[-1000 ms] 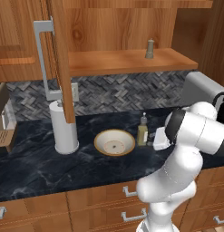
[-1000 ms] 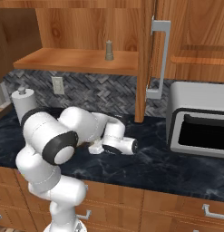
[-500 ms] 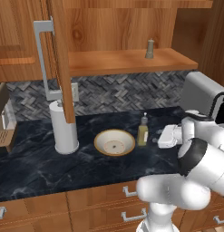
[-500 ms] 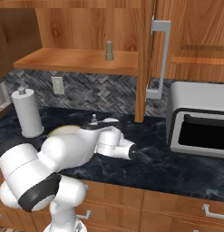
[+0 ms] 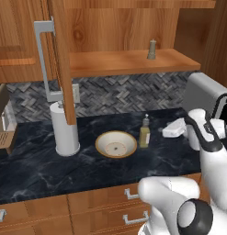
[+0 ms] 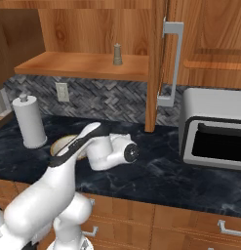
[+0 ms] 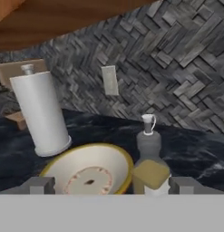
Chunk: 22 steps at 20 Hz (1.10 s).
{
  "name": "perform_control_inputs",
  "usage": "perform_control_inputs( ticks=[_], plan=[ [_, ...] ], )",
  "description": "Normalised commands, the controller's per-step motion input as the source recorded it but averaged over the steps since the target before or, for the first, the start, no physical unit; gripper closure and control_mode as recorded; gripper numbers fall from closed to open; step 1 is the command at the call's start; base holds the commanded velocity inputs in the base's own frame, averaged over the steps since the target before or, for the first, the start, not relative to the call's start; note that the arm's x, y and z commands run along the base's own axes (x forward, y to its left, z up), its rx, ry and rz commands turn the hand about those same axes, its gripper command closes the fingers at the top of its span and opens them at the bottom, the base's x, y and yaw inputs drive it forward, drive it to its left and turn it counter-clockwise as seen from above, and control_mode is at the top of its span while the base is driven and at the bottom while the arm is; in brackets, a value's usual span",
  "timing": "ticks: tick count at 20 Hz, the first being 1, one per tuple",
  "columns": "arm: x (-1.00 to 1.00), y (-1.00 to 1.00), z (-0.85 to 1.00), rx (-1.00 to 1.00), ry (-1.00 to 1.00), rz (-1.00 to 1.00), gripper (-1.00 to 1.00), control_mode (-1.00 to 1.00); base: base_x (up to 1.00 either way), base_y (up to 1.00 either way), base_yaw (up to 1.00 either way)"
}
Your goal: Retrieve the bottle and the shaker from the cabinet and place them next to the mixing bowl on the counter. Then add garlic from the fridge to the mixing bowl.
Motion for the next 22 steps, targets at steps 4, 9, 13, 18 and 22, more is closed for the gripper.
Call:
perform_control_inputs(
  ticks=[4, 9, 13, 18, 22],
  plan=[
    [-0.54, 0.0, 1.0, 0.0, 0.18, -0.13, -1.0, -1.0, 0.0, 0.0, 0.0],
    [-0.74, 0.0, 1.0, 0.0, 0.1, -0.06, -1.0, -1.0, 0.0, 0.0, 0.0],
    [-0.82, 0.01, 1.0, 0.0, 0.02, -0.06, -1.0, -1.0, 0.0, 0.0, 0.0],
    [-0.45, 0.0, 1.0, -0.02, 0.0, -0.09, -1.0, -1.0, 0.0, 0.0, 0.0],
    [-0.03, 0.02, 0.99, -0.07, 0.0, -0.14, -1.0, -1.0, 0.0, 0.0, 0.0]
  ],
)
